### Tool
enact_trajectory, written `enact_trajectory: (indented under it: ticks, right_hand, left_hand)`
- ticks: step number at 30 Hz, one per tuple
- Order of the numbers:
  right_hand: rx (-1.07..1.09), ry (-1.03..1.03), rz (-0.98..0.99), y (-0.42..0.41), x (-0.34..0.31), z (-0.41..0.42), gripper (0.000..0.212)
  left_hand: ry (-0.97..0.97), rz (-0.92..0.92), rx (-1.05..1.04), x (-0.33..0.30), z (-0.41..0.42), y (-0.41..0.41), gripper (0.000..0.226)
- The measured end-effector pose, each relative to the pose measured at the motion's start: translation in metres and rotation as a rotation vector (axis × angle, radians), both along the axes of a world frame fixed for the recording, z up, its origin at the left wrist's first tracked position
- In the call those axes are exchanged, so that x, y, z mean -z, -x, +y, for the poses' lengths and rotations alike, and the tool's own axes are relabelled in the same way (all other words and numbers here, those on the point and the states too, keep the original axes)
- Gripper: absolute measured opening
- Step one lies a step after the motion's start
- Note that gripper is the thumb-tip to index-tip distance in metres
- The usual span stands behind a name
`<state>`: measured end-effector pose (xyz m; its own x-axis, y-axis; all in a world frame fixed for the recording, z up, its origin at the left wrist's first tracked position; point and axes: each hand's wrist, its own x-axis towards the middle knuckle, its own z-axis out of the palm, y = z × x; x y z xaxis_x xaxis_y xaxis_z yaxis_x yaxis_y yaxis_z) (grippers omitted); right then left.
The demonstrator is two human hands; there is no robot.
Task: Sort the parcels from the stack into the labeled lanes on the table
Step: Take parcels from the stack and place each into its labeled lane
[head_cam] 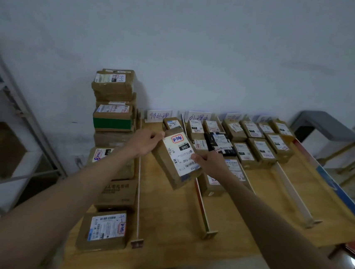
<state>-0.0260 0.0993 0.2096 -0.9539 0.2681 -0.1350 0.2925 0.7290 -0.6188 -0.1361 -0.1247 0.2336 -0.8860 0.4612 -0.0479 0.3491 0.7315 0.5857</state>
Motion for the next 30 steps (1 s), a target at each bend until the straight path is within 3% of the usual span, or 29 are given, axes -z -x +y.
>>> enact_trajectory:
  ticks: [14, 19, 24, 30]
  right_hand:
    - [0.286, 0.033, -0.112, -0.026, 0.059, 0.032, 0.051]
    - [0.254, 0.011, -0.128, 0.020, 0.074, 0.039, 0.049]
    - [0.184, 0.135, -0.134, 0.092, 0.094, 0.041, 0.037]
    - [0.085, 0.137, -0.219, 0.195, 0.129, 0.040, 0.042]
  left_hand:
    - [0.300, 0.059, 0.054, 0.069, 0.018, -0.015, 0.059]
    - [0.423, 0.154, 0.018, 0.076, 0.020, 0.016, 0.050]
    - [0.472, 0.239, -0.037, 0.087, 0.026, 0.059, 0.045]
    - [0.479, 0.215, -0.100, 0.120, 0.041, 0.115, 0.044]
